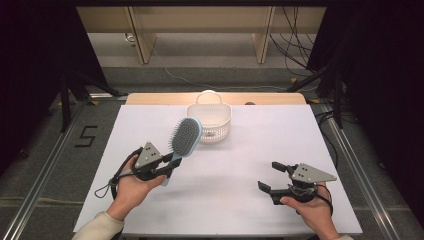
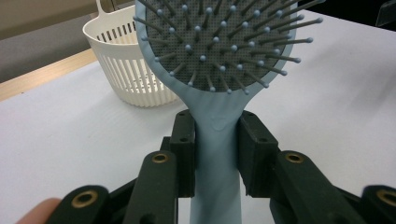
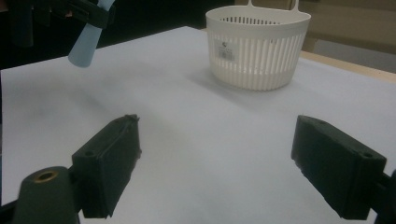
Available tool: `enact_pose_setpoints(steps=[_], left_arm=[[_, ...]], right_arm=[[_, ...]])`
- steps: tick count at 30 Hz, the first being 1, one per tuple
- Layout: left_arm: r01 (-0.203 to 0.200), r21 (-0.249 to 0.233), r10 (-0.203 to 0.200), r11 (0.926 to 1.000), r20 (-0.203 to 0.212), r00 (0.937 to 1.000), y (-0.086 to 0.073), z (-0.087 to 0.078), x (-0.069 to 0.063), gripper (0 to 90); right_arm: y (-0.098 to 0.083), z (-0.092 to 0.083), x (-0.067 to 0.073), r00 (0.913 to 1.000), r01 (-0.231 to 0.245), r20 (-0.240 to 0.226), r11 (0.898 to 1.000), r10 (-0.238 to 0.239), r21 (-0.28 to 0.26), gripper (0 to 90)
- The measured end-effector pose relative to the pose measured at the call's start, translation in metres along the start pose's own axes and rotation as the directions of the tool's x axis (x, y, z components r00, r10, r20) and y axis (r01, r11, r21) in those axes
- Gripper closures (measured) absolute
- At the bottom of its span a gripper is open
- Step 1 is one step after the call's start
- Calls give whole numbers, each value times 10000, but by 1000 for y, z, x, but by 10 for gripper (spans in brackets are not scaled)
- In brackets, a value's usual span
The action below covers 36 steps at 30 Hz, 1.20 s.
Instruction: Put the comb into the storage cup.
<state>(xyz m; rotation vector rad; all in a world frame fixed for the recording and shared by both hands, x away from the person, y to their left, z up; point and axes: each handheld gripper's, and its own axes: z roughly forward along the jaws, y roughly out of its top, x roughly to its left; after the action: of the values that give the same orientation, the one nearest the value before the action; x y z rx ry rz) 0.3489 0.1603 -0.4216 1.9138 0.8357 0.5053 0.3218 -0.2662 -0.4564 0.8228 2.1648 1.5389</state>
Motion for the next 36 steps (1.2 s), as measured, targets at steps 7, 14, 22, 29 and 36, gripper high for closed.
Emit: enact_pose_setpoints(steps=[7, 14, 22, 29, 36], left_arm=[[73, -37, -73, 10000, -52, 10000, 1, 1, 3, 699], [113, -119, -114, 9999, -121, 9999, 3, 1, 5, 699], [184, -201, -188, 9996, -219, 9996, 5, 1, 8, 698], [191, -257, -197, 9995, -246, 9995, 7, 1, 10, 699], [222, -292, -230, 9993, -264, 9994, 8, 1, 11, 698]], right_arm=[[0, 0, 0, 10000, 44, 10, 10000, -44, 15, 164], [0, 0, 0, 10000, 43, 8, 10000, -43, 22, 164], [0, 0, 0, 10000, 39, 9, 10000, -39, 36, 164], [0, 0, 0, 10000, 37, 14, 10000, -37, 38, 163], [0, 0, 0, 10000, 31, 19, 10000, -31, 36, 163]])
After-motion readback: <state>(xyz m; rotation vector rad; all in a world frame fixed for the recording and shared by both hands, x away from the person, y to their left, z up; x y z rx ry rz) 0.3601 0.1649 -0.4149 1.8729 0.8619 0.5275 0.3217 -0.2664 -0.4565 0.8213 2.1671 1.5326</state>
